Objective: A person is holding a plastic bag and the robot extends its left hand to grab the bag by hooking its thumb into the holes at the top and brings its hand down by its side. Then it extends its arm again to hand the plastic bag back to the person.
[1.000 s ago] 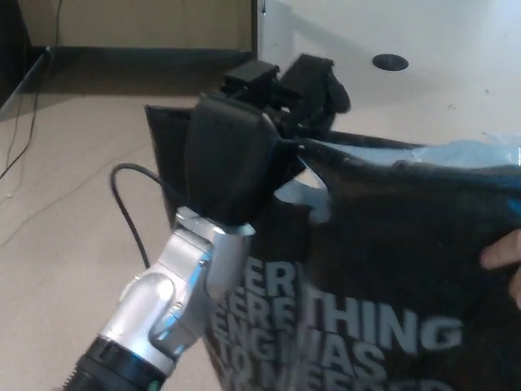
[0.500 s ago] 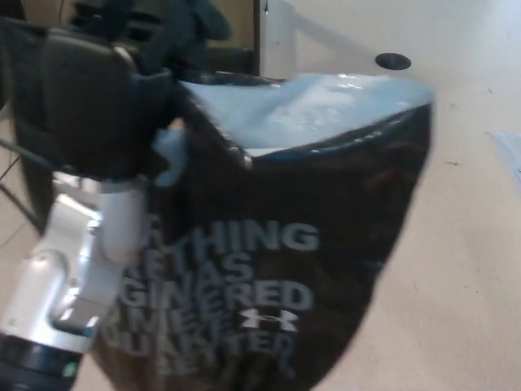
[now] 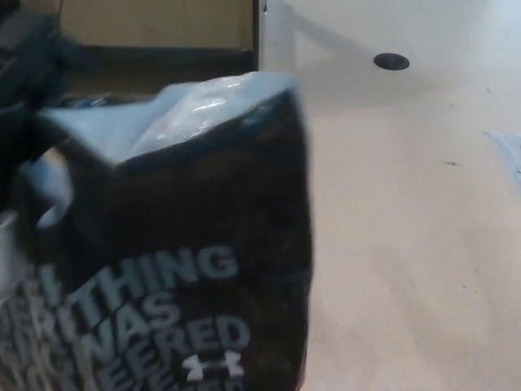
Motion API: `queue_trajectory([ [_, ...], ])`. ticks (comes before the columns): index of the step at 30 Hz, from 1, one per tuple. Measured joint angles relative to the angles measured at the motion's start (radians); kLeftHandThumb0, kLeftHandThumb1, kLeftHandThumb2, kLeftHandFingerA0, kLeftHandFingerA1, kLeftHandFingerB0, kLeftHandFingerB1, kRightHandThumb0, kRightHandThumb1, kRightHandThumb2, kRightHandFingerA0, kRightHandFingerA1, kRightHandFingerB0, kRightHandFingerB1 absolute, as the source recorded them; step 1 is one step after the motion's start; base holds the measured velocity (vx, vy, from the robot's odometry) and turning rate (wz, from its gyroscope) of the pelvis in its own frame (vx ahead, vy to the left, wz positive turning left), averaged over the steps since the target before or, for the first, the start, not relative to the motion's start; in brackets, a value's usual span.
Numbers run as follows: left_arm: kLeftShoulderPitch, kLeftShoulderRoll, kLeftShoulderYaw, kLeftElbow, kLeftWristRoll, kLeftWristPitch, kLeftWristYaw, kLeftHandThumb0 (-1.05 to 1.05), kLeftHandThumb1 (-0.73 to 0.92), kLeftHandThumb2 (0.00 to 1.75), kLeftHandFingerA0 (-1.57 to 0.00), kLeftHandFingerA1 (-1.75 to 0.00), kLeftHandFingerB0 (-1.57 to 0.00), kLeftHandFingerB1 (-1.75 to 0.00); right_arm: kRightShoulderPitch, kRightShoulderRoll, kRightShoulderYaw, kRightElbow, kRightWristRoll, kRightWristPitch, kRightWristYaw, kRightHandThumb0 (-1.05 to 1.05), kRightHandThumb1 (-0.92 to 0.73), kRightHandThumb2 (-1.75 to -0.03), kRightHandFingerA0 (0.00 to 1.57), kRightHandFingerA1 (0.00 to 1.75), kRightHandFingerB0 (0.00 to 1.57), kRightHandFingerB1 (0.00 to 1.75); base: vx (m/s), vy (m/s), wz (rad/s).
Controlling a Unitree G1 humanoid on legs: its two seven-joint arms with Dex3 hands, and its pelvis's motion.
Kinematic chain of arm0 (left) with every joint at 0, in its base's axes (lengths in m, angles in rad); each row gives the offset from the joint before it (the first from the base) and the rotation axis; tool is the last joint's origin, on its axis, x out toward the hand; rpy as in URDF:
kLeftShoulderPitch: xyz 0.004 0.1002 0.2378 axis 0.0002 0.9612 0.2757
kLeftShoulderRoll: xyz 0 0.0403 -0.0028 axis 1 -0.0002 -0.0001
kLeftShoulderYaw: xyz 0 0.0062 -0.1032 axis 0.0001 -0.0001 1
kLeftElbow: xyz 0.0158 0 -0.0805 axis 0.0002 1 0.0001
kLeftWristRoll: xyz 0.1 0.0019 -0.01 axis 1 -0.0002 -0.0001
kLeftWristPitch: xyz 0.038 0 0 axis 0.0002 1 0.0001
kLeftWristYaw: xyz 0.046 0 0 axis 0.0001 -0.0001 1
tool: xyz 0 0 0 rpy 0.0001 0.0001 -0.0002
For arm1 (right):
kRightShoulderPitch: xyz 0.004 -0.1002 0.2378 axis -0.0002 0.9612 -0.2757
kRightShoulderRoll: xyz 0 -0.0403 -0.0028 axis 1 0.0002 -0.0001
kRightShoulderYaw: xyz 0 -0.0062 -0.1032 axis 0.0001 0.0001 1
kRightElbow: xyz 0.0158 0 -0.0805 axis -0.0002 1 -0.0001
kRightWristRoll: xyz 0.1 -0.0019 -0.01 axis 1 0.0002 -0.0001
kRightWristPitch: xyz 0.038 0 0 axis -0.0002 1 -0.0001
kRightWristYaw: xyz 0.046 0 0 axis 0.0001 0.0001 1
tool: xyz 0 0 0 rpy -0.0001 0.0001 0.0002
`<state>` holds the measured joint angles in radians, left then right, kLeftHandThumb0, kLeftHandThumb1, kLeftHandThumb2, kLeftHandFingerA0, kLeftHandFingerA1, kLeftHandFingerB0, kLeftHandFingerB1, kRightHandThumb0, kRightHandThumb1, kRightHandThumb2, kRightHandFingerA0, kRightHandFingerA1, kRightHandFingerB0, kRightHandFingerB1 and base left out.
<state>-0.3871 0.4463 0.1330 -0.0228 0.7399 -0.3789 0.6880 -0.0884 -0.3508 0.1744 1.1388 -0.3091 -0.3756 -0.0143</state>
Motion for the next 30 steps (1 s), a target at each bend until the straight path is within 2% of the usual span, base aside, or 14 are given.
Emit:
queue_trajectory([
  [4,0.092,0.030,0.043,0.056,-0.018,-0.054,0.018,0.06,0.50,1.05,-1.21,-1.37,-0.88,-1.12,0.000,0.001,0.002,0.006,-0.001,0.000,0.000,-0.32,-0.70,-0.61,0.66,0.61,0.58,0.41,0.00,0.000,0.00],
  [8,0.191,0.032,0.064,0.130,-0.023,-0.109,0.053,0.02,0.53,1.08,-1.26,-1.39,-0.91,-1.15,0.006,0.001,0.006,0.007,-0.002,-0.001,-0.002,-0.31,-0.69,-0.61,0.69,0.53,0.59,0.42,0.00,0.000,0.00],
  [9,0.225,0.032,0.065,0.147,-0.022,-0.124,0.068,0.01,0.60,0.96,-0.94,-1.68,-0.85,-1.39,0.009,0.001,0.006,0.007,-0.002,-0.001,-0.004,-0.31,-0.69,-0.61,0.69,0.55,0.59,0.42,0.00,0.000,0.00],
  [11,0.276,0.031,0.065,0.165,-0.018,-0.151,0.091,0.00,0.63,0.90,-0.88,-1.65,-0.83,-1.39,0.014,0.002,0.006,0.006,-0.002,-0.003,-0.012,-0.30,-0.68,-0.61,0.69,0.51,0.59,0.42,0.00,0.000,0.00],
  [16,0.376,0.031,0.060,0.203,-0.008,-0.220,0.147,0.01,0.59,0.97,-0.88,-1.70,-0.77,-1.37,0.024,0.010,-0.010,0.005,0.000,-0.012,-0.042,-0.31,-0.68,-0.61,0.70,0.56,0.57,0.41,0.00,0.000,0.00],
  [17,0.393,0.031,0.056,0.209,-0.007,-0.234,0.156,0.01,0.52,1.10,-1.24,-1.39,-0.87,-1.16,0.026,0.012,-0.011,0.004,0.000,-0.013,-0.049,-0.30,-0.68,-0.61,0.70,0.60,0.54,0.41,0.00,0.000,0.00],
  [18,0.417,0.030,0.050,0.216,-0.005,-0.248,0.167,0.00,0.51,1.08,-1.27,-1.42,-0.87,-1.19,0.030,0.013,-0.012,0.002,-0.001,-0.016,-0.059,-0.31,-0.68,-0.61,0.70,0.60,0.53,0.40,0.00,0.000,0.00],
  [19,0.438,0.030,0.045,0.222,-0.001,-0.259,0.174,0.00,0.55,0.99,-0.94,-1.72,-0.76,-1.46,0.035,0.015,-0.014,0.000,-0.001,-0.020,-0.066,-0.31,-0.69,-0.61,0.70,0.58,0.52,0.39,0.00,0.000,0.00],
  [21,0.483,0.023,0.032,0.240,0.008,-0.276,0.194,0.01,0.55,0.97,-0.94,-1.73,-0.79,-1.37,0.046,0.017,-0.017,-0.002,-0.001,-0.026,-0.082,-0.32,-0.69,-0.61,0.71,0.54,0.51,0.39,0.00,0.000,0.00],
  [23,0.513,0.017,0.016,0.274,0.026,-0.284,0.222,0.02,0.55,0.95,-0.94,-1.73,-0.79,-1.41,0.055,0.021,-0.023,-0.003,-0.001,-0.031,-0.094,-0.33,-0.69,-0.61,0.70,0.51,0.51,0.39,0.00,0.000,0.00],
  [24,0.526,0.015,0.001,0.306,0.036,-0.288,0.240,0.01,0.50,1.01,-1.28,-1.45,-0.93,-1.24,0.056,0.024,-0.026,-0.003,0.000,-0.035,-0.101,-0.32,-0.69,-0.61,0.70,0.55,0.51,0.39,0.00,0.000,0.00],
  [26,0.538,0.014,-0.015,0.351,0.046,-0.294,0.262,-0.04,0.54,0.98,-1.23,-1.44,-0.90,-1.25,0.058,0.026,-0.028,-0.004,0.000,-0.041,-0.108,-0.33,-0.68,-0.61,0.70,0.50,0.51,0.39,0.00,0.000,0.00],
  [27,0.546,0.014,-0.029,0.389,0.053,-0.299,0.278,-0.01,0.66,0.82,-0.83,-1.70,-0.65,-1.49,0.060,0.029,-0.030,-0.004,0.000,-0.045,-0.113,-0.33,-0.68,-0.61,0.71,0.52,0.52,0.39,0.00,0.000,0.00],
  [30,0.556,0.017,-0.067,0.493,0.074,-0.304,0.320,0.00,0.68,0.79,-0.83,-1.72,-0.64,-1.50,0.066,0.033,-0.034,-0.001,0.001,-0.055,-0.123,-0.33,-0.69,-0.61,0.72,0.58,0.51,0.39,0.00,0.000,0.00],
])
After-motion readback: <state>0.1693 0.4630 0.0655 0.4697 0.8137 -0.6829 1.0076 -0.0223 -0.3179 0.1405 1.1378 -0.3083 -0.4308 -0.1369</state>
